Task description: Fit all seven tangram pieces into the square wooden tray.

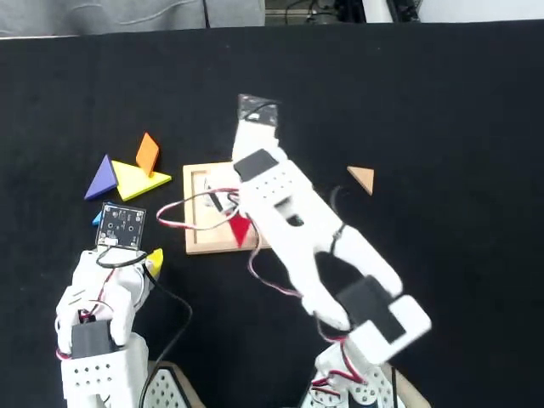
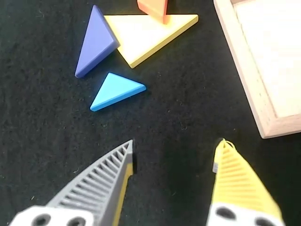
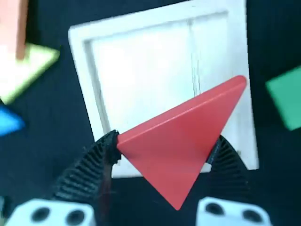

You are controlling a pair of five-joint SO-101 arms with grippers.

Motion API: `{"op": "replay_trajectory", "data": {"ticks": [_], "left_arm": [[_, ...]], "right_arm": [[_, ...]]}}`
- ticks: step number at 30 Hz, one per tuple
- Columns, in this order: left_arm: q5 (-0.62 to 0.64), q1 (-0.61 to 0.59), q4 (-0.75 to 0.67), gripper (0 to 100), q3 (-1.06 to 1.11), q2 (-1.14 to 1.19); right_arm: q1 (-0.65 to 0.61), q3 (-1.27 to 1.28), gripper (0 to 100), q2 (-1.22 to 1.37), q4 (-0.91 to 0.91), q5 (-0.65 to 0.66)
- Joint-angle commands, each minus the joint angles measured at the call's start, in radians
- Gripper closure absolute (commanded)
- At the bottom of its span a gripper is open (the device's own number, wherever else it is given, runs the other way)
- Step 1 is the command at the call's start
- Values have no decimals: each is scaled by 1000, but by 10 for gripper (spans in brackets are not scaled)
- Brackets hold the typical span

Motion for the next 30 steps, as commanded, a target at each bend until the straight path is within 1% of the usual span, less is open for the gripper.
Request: {"op": "replay_trajectory", "data": {"ticks": [1, 3, 8, 10, 12, 13, 14, 18, 25, 28, 30], "left_arm": [[-6, 12, 3, 729, 18, -3], [-6, 10, 3, 729, 18, -3], [-6, 7, 3, 729, 18, -3], [-6, 5, 3, 729, 18, -8], [-6, 4, 3, 729, 18, -8], [-6, 4, 3, 729, 18, -8], [-6, 4, 3, 729, 18, -8], [-6, 4, 2, 729, 18, -8], [-6, 4, 2, 729, 18, -8], [-6, 4, 2, 729, 18, -8], [-6, 4, 2, 729, 18, -8]], "right_arm": [[-89, -105, 807, 41, -63, -74], [-121, -111, 807, 81, -81, -77], [-118, -111, 819, 139, -64, -103], [-75, -110, 874, 134, -21, -203], [-23, -117, 954, 128, 3, -304], [-3, -120, 984, 127, 3, -310], [9, -127, 984, 131, 2, -296], [9, -105, 895, 136, -2, -256], [-46, -97, 607, 134, 12, -218], [-89, -99, 492, 128, 54, -213], [-123, -102, 426, 128, 75, -173]]}}
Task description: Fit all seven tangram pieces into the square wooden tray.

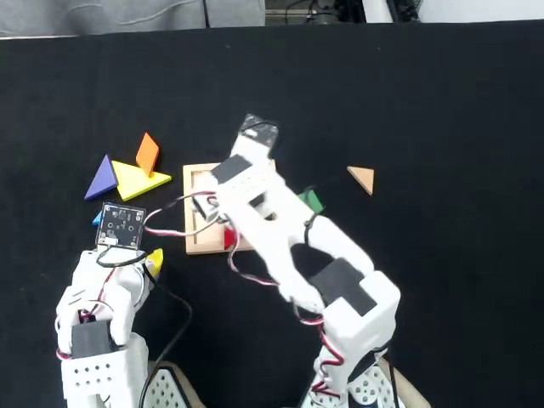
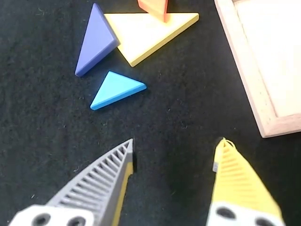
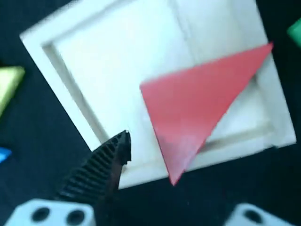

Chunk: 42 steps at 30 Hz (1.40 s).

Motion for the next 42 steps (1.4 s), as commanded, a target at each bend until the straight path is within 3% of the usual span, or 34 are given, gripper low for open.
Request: {"op": "replay_trajectory", "data": {"ticks": [1, 4, 7, 9, 12, 15, 18, 22, 26, 32, 42], "left_arm": [[-8, 4, 2, 729, 18, -8], [-8, 4, 3, 729, 18, -8], [-8, 4, 3, 729, 18, -8], [-8, 4, 3, 729, 18, -8], [-8, 4, 3, 729, 18, -8], [-8, 4, 3, 729, 18, -8], [-8, 4, 3, 729, 18, -8], [-8, 4, 3, 729, 18, -8], [-8, -4, 3, 729, 18, -8], [0, -120, -57, 729, 18, -9], [0, -128, -60, 729, 18, -9]], "right_arm": [[-64, -51, 403, -27, 32, 78], [-46, -87, 413, -28, 60, 172], [80, -211, 516, -28, 152, 276], [169, -321, 662, -28, 242, 405], [253, -486, 996, -19, 404, 646], [301, -581, 900, 4, 497, 842], [324, -572, 972, 67, 531, 953], [226, -507, 989, 166, 601, 1243], [180, -415, 988, 208, 591, 1274], [132, -328, 988, 202, 491, 1316], [40, -354, 988, 251, 374, 1310]]}}
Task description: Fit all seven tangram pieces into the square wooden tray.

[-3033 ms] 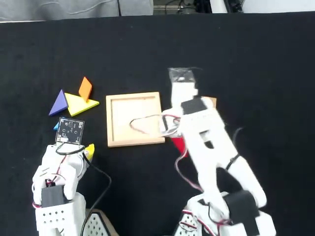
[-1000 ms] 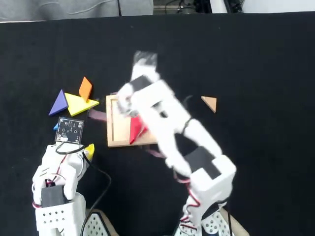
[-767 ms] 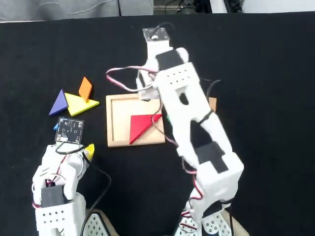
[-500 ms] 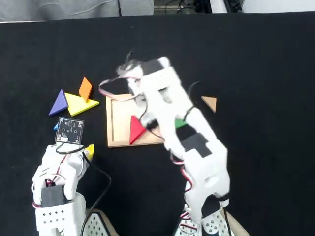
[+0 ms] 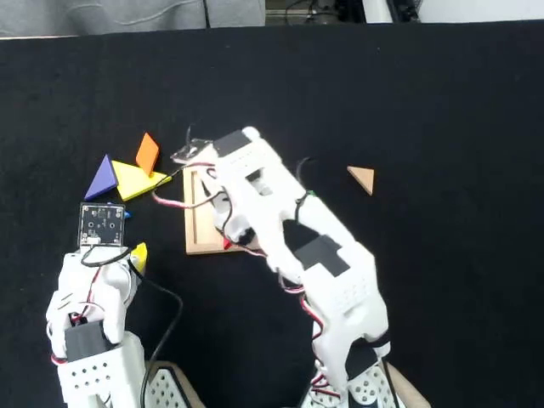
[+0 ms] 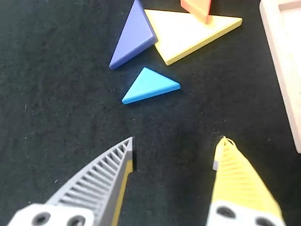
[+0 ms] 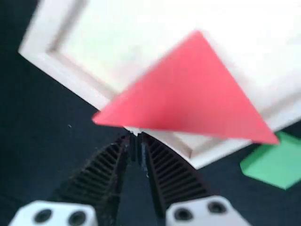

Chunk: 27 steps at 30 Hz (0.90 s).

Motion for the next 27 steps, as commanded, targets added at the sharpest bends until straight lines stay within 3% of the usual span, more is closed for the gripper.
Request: {"op": "replay_trajectory", "data": {"ticks": [1, 6, 14, 18, 21, 27], "left_arm": [[0, -12, -20, 729, 18, -9], [0, -12, -18, 729, 18, -9], [0, -10, -18, 729, 18, -9], [0, -10, -17, 729, 18, -9], [0, -10, -18, 729, 18, -9], [0, -10, -17, 729, 18, -9]], "right_arm": [[-35, -38, 988, 8, -63, -6], [-35, -45, 988, 41, -144, -66], [-58, -223, 988, -13, -54, -66], [60, -315, 988, -65, 17, -66], [170, -335, 988, -67, -44, -63], [187, -278, 988, 87, -173, -58]]}}
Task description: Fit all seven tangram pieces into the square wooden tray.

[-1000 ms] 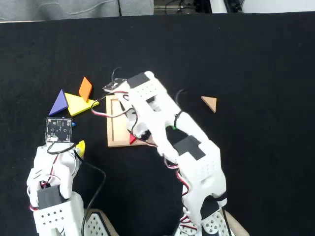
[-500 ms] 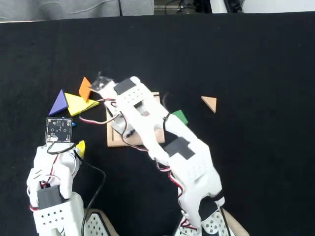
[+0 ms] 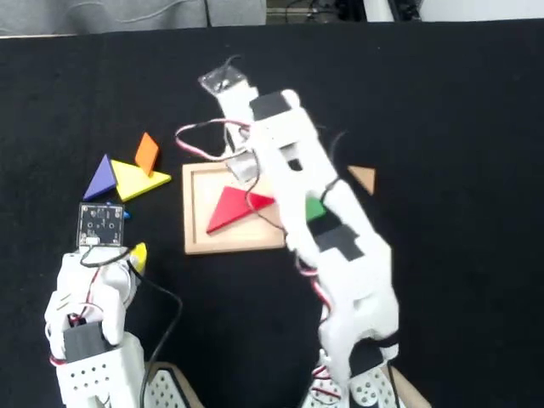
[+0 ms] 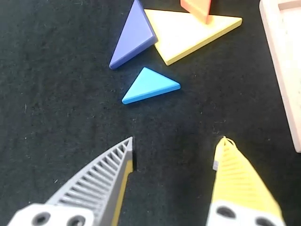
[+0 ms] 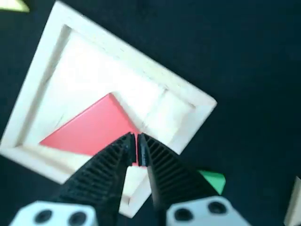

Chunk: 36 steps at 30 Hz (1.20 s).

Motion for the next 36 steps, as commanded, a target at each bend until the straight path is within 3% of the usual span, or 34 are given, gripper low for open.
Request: {"op": "replay_trajectory", "data": {"ticks": [1, 10, 15, 19, 27, 36], "left_arm": [[0, -10, -17, 729, 18, -9], [0, -10, -18, 729, 18, -9], [0, -10, -18, 729, 18, -9], [0, -10, -18, 729, 18, -9], [0, -10, -18, 729, 18, -9], [0, -10, -20, 729, 18, -9]], "right_arm": [[2, -19, 988, 61, -43, -2], [0, -90, 988, 125, 184, 2], [-54, -99, 988, 122, 351, 110], [-48, -125, 988, 68, 304, 92], [-46, -151, 988, 81, 23, -14], [-57, -252, 988, 217, 100, -9]]}}
